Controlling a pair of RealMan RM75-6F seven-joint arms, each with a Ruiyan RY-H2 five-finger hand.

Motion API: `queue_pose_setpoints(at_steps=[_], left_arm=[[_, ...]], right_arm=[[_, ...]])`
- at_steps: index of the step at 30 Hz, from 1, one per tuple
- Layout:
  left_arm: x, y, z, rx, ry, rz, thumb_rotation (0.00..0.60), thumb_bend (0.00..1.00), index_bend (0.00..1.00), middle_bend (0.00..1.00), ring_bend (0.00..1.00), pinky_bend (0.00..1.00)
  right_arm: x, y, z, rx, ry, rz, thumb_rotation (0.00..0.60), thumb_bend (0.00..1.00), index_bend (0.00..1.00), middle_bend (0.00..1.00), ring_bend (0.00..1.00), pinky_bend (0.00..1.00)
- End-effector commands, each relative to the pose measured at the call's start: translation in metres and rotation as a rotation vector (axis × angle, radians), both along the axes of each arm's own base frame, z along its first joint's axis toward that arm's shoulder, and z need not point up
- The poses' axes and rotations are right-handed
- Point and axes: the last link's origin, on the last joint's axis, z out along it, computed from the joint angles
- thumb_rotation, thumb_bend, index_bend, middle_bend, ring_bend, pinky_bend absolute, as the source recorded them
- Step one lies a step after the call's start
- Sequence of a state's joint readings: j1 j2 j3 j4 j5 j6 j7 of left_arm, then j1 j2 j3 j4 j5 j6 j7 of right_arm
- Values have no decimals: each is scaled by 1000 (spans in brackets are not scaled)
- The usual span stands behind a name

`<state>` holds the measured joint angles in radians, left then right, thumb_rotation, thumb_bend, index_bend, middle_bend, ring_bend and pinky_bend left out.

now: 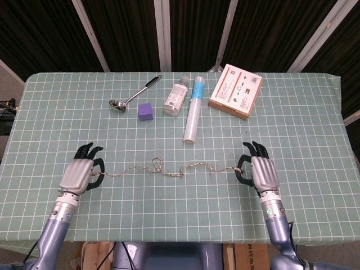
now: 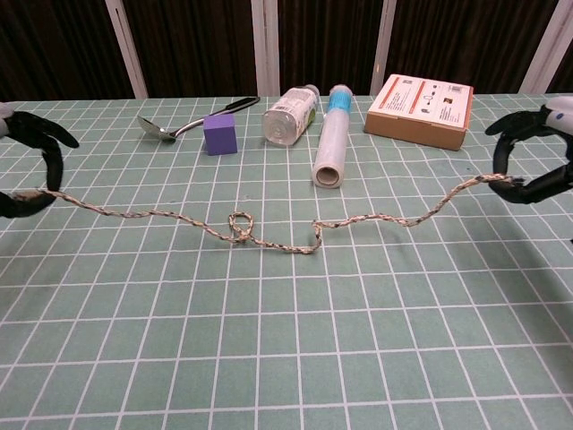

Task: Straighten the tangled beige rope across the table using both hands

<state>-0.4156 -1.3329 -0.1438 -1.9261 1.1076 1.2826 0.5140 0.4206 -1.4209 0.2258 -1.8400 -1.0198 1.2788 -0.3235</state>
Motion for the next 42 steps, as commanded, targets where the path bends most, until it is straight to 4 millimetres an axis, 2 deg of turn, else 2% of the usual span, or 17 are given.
queue_pose_setpoints(at_steps=[1,12,17,42], left_arm=[[-8,-3,19,28,-16,17,600,553,605,146,0,0],[-27,-12,58,103,-48,40,600,555,605,147,0,0],[-39,-16,67,111,-47,64,600,556,605,147,0,0],[-82,-27,61,133,-66,151,600,559,605,149,0,0]], right_arm=[[-10,5,9,-10,-2,-21,600,456,650,167,0,0],[-32,11,31,-50,20,-60,600,456,650,167,0,0],[-46,12,39,-65,31,-90,600,456,650,167,0,0],[-95,16,53,-117,55,-202,600,456,650,168,0,0]])
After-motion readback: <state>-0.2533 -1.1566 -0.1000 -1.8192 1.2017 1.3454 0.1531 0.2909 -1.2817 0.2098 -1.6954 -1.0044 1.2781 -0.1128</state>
